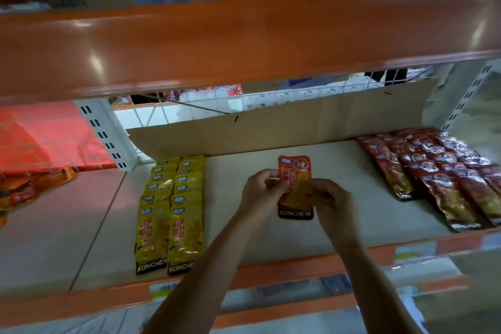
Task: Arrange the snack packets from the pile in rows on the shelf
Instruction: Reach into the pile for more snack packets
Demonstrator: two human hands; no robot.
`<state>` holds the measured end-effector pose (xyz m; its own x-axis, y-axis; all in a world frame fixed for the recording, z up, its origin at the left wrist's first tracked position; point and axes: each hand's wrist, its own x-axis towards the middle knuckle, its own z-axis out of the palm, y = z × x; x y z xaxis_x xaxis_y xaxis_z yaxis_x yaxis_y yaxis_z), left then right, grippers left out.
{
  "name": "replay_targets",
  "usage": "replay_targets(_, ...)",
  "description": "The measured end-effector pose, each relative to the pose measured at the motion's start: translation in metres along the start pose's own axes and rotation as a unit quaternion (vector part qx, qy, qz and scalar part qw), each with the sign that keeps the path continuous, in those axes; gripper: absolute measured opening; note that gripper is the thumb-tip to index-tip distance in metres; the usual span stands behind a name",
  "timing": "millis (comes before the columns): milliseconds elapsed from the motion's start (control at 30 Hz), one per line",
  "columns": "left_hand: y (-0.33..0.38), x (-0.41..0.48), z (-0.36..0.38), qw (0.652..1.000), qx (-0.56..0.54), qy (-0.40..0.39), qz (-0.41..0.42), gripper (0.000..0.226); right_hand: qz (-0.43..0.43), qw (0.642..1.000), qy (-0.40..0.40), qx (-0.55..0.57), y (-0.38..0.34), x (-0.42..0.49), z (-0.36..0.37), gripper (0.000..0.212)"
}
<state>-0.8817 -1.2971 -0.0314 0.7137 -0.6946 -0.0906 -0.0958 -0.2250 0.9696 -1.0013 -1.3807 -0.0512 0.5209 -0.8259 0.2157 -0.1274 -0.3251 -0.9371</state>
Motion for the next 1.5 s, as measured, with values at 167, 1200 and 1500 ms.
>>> replay_targets(167,0.014,0.028,0.082,0.998,0.007,-0.005,-0.059,0.015,0.034,0.996,0.050,-0.069,0.032,0.039,-0.070,0.031)
replay_targets(1200,0.020,0.058,0.245,0.984,0.165,0.038,-0.053,0.015,-0.012,0.959,0.040,-0.279,0.104,0.100,-0.196,0.030)
replay_targets(1500,0.024,0.042,0.219,0.961,0.261,0.082,0.040,0.016,-0.057,0.962,0.020,-0.267,0.094,0.090,-0.168,0.029)
